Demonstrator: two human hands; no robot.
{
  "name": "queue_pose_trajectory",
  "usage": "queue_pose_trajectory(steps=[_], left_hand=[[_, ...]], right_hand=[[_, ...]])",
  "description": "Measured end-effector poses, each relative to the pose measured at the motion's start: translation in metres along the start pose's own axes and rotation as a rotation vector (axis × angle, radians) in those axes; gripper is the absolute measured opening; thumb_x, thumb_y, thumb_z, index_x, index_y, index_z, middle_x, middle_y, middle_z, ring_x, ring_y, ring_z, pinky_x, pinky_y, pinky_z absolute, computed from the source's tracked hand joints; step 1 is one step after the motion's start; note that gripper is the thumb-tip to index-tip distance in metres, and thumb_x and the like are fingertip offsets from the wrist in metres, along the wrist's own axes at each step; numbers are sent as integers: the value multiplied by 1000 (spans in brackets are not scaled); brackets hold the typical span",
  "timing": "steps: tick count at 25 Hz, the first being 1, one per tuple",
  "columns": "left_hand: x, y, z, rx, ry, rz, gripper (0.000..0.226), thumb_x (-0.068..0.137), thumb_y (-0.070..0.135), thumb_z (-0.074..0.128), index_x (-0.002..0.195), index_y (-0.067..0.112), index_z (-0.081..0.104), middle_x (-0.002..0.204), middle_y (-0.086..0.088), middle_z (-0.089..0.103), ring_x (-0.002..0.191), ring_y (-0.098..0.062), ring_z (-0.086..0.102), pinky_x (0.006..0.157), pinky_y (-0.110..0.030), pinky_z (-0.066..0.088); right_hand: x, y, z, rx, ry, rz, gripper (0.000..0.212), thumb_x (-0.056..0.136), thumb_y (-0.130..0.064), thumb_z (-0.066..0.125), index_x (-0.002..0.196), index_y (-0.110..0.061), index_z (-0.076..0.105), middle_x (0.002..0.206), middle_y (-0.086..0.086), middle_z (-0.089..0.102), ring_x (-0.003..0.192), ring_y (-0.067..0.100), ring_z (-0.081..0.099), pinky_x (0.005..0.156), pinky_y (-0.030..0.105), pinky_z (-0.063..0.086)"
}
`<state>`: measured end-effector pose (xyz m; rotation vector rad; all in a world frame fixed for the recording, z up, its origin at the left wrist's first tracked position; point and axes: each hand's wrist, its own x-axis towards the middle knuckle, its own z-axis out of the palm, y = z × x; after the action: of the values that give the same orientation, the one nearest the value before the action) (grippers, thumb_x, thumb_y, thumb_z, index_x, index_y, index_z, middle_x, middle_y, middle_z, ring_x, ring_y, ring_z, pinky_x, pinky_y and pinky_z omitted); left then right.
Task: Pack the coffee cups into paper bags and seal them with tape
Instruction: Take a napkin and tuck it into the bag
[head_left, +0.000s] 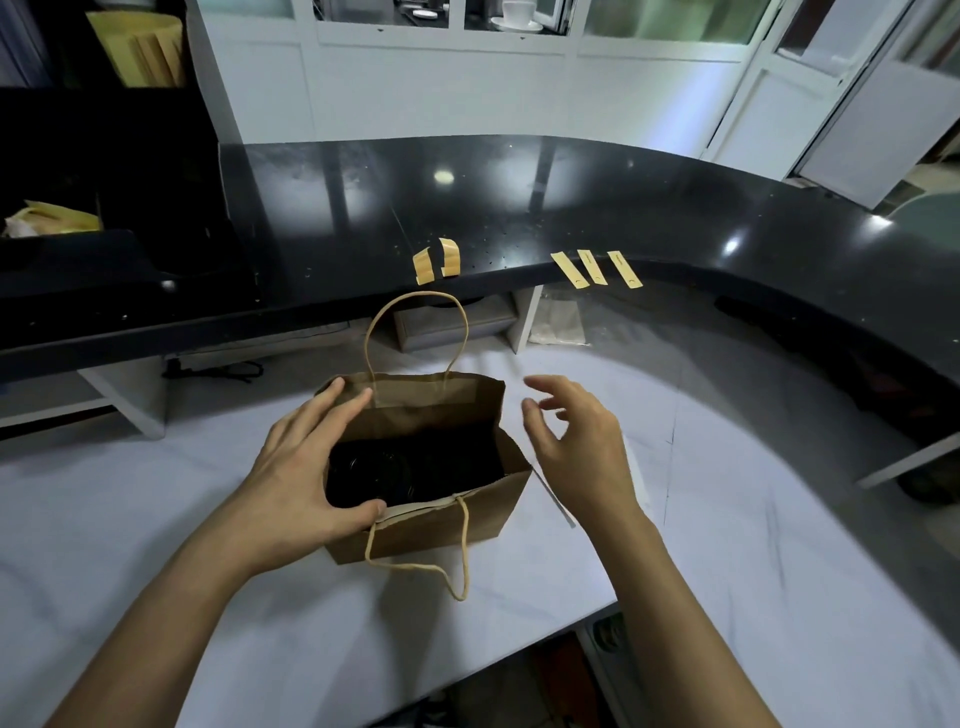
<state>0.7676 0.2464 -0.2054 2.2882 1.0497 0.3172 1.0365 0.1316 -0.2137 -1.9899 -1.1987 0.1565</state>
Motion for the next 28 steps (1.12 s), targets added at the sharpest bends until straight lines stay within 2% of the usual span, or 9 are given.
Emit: queue_pose_trajectory(steps=[5,9,13,18,19,20,22,25,28], left_hand=[[-4,1,1,-13,23,1,106,70,44,85,151,54,18,160,31,1,148,-4,6,116,-35,20],[-6,0,1,-6,28,-12,106,70,45,85,151,54,17,160,32,1,148,-6,6,117,-37,21],[-9,0,0,-10,39,-20,106,70,44,85,152,53,19,160,32,3,148,-6,7,117,-37,21],[-9,1,1,-13,45,-28,107,70,43,86,153,52,18,160,30,4,148,-6,7,117,-38,21],[-9,2,0,-13,45,-31,107,70,43,86,153,51,18,161,30,5,148,-6,8,117,-38,22],[-8,2,0,-14,42,-35,107,71,43,85,153,51,17,160,30,4,148,-6,7,117,-39,22],[-9,3,0,-19,40,-38,107,71,43,85,153,52,16,160,31,4,148,-7,8,117,-40,23],[-9,4,-1,-18,38,-46,106,72,43,84,153,52,15,160,31,4,148,-7,8,118,-43,24],[-8,4,0,-19,31,-56,107,73,43,84,153,51,13,160,31,3,148,-7,7,119,-43,23]], right_hand=[[-9,70,13,-205,-83,256,17,92,-26,66,109,-25,67,110,-6,68,96,14,63,79,32,51],[-24,114,35,-321,-189,375,26,87,-28,73,110,-20,66,111,0,67,96,21,62,80,36,51],[-37,138,51,-448,-188,344,35,82,-33,76,110,-17,65,103,3,66,92,28,60,74,35,42],[-40,149,55,-623,-202,266,8,85,-19,68,89,-13,66,85,5,66,76,31,57,66,35,32],[-39,150,55,-635,-185,251,5,82,-12,68,78,-12,64,73,5,62,66,31,51,63,35,29],[-38,150,56,-629,-146,254,16,79,-6,68,66,-11,59,62,3,54,57,30,43,60,33,26],[-33,152,54,-602,-72,268,25,77,0,67,59,-10,53,54,3,45,51,30,35,56,32,24],[-24,153,47,-539,42,296,12,82,6,59,78,-6,61,63,11,60,53,36,45,57,35,29],[-21,148,40,-484,209,228,24,77,16,58,90,-4,58,69,13,61,52,32,37,59,34,31]])
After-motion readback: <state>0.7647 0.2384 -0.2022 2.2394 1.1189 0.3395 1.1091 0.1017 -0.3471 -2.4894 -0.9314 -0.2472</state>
